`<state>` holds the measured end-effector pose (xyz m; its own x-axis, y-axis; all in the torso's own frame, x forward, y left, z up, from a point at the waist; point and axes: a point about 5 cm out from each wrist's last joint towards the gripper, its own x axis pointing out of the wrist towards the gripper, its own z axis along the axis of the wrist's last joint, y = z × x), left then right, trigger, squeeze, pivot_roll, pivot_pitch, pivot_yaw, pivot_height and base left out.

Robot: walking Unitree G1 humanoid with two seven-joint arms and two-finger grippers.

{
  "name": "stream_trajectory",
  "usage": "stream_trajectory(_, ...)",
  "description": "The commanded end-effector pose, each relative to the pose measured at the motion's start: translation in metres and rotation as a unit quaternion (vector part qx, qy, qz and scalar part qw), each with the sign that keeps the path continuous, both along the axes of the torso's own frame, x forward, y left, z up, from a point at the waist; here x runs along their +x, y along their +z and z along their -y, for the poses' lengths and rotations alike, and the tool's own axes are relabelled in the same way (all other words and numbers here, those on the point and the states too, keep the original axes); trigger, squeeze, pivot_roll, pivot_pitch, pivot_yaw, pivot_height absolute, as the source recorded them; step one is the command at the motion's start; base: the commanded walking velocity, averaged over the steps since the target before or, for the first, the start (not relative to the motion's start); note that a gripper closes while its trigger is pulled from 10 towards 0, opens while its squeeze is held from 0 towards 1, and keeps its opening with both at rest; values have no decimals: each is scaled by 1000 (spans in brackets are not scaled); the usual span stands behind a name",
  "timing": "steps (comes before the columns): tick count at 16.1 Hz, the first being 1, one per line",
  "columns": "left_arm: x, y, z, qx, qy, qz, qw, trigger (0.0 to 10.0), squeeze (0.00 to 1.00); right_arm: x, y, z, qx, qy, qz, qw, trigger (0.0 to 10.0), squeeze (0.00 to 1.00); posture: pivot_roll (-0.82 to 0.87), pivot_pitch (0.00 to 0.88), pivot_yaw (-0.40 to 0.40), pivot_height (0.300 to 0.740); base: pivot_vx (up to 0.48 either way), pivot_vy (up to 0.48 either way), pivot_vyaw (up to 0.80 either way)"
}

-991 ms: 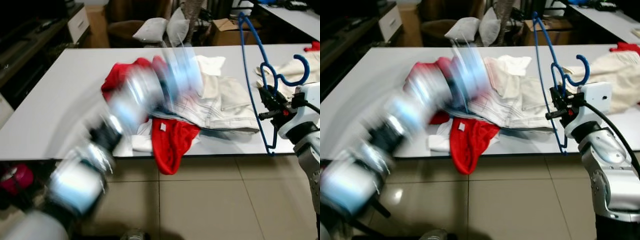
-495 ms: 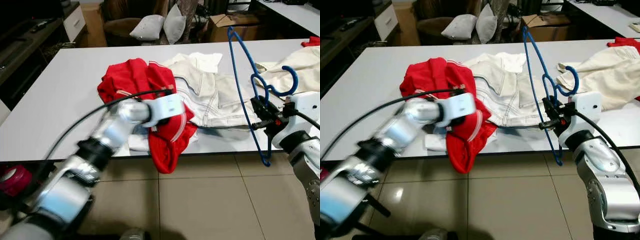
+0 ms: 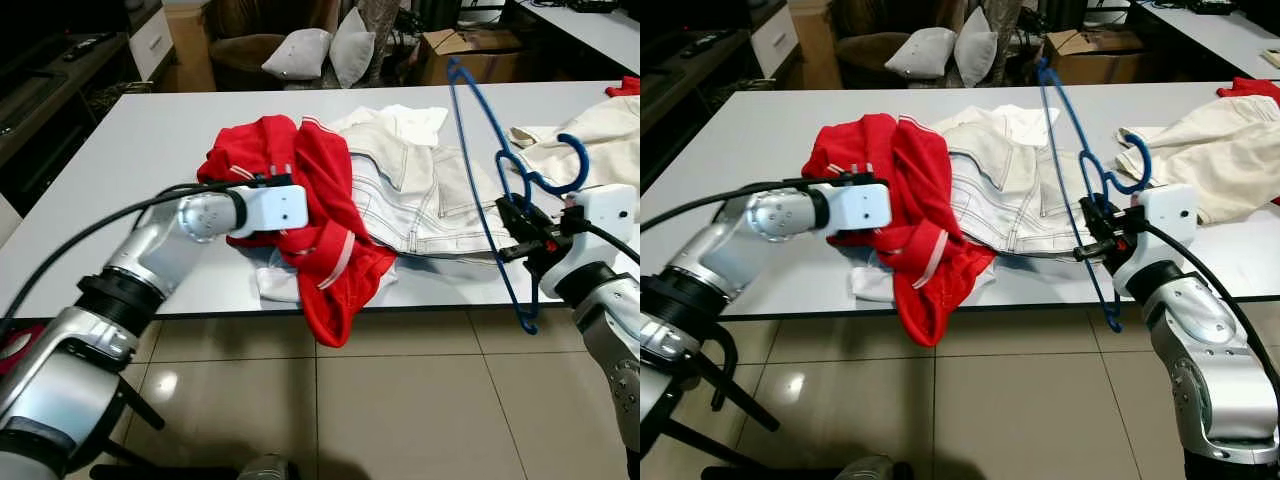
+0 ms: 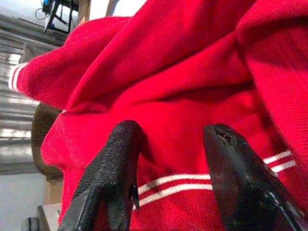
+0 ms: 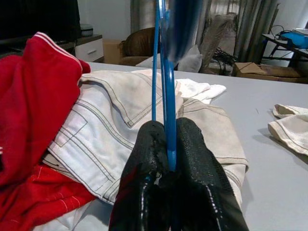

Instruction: Hang hanger

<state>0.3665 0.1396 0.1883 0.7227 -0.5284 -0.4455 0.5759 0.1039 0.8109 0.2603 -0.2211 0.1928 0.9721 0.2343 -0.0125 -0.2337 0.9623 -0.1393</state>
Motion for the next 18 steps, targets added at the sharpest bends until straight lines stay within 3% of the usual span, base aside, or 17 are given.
stream_trajectory(1, 4, 10, -6, 5, 8, 13, 1000, 10000, 0, 2, 2, -2, 3, 7, 3, 1000, 10000, 0, -12, 0, 39, 740, 0, 0, 0)
stream_trajectory(4, 4, 4, -20, -16, 33, -23, 999, 10000, 0, 1, 2, -2, 2, 9, 1, 1000, 10000, 0, -19, 0, 43, 740, 0, 0, 0)
stream_trajectory(5, 11, 12, -31, -102, 103, -21, 989, 10000, 0, -1, 2, -1, 2, 7, -1, 1000, 10000, 0, -19, 0, 45, 740, 0, 0, 0)
stream_trajectory(7, 13, 30, -32, -274, 136, -46, 951, 10000, 0, -3, 1, -1, 2, 7, -2, 1000, 10000, 0, -22, 0, 49, 740, 0, 0, 0)
stream_trajectory(8, 13, 33, -36, -311, 150, -54, 937, 10000, 0, -4, 1, -1, 3, 7, -3, 1000, 10000, 0, -21, 0, 50, 740, 0, 0, 0)
stream_trajectory(9, 12, 34, -46, -360, 180, -71, 913, 10000, 0, -4, 0, -1, 2, 8, -5, 1000, 10000, 0, -19, 0, 49, 740, 0, 0, 0)
stream_trajectory(10, 11, 33, -52, -378, 197, -84, 901, 10000, 0, -4, 0, -2, 3, 9, -6, 1000, 10000, 0, -16, 0, 47, 740, 0, 0, 0)
stream_trajectory(12, -5, 17, -62, -413, 235, -169, 864, 10000, 0, -3, -1, -4, 3, 17, -10, 1000, 10000, 0, -5, 0, 39, 740, 0, 0, 0)
stream_trajectory(13, -12, 9, -65, -416, 255, -190, 852, 10000, 412, -2, -2, -5, 3, 20, -11, 1000, 10000, 0, -2, 0, 36, 740, 0, 0, 0)
stream_trajectory(14, -16, 2, -71, -409, 280, -188, 848, 10000, 1000, -1, -2, -6, 3, 23, -12, 1000, 10000, 0, -1, 0, 34, 740, 0, 0, 0)
stream_trajectory(15, -19, 0, -73, -411, 287, -190, 844, 10000, 1000, -1, -2, -7, 3, 24, -12, 1000, 10000, 0, -1, 0, 34, 740, 0, 0, 0)
stream_trajectory(18, -33, -10, -77, -440, 331, -214, 807, 10000, 1000, -2, -3, -8, 2, 29, -15, 999, 10000, 0, -3, 0, 37, 740, 0, 0, 0)
